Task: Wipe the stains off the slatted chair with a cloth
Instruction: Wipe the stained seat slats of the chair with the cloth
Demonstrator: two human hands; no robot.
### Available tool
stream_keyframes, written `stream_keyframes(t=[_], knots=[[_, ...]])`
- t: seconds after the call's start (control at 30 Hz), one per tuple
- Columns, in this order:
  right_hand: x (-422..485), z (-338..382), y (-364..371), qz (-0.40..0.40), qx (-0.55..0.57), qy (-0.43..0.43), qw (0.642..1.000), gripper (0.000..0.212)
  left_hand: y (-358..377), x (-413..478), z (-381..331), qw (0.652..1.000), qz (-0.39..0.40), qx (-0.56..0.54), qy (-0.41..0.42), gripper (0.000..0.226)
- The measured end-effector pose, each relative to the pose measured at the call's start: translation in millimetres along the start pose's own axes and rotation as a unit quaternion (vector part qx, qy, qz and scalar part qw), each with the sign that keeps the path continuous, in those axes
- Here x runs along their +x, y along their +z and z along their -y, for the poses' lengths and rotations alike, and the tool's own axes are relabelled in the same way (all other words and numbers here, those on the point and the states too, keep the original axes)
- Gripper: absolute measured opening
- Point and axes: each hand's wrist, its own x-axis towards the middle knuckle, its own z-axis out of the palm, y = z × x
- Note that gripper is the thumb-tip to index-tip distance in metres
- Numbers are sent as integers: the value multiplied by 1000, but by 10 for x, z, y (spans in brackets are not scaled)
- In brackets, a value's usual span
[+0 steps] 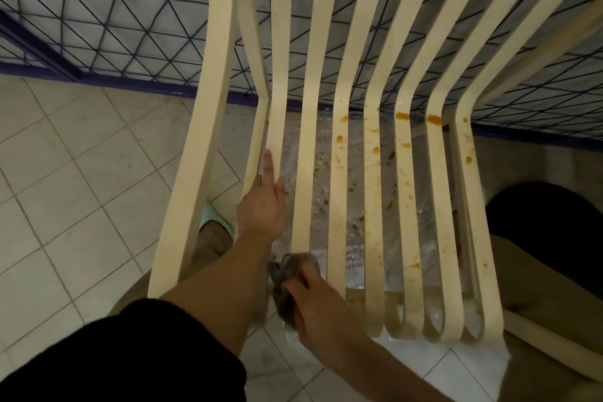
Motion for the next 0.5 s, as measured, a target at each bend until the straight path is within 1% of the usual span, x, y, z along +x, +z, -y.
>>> stream_keyframes(t=[0.1,0.17,0.23,0.27,0.33,0.43,0.5], knots=[[197,-101,-75,-14,-33,-23,999,30,14,1,4,1000,4,-3,6,60],[371,-118,-104,-24,-74,-48,996,40,16,32,23,1000,3,2,1,60],[463,-169,-154,-16,-118,-88,989,48,41,51,33,1000,-5,2,-4,60],[491,-206,-185,-13,-128,-104,986,47,52,48,26,1000,-8,0,-5,60],[602,-282,-296,-10,-135,-113,984,37,62,45,18,1000,-8,-7,-5,60],[866,-347,-456,-70,-121,-96,986,27,67,55,50,1000,-5,-15,9,62],[1032,-347,-517,-93,-116,-80,986,24,62,56,61,1000,3,-11,9,65]])
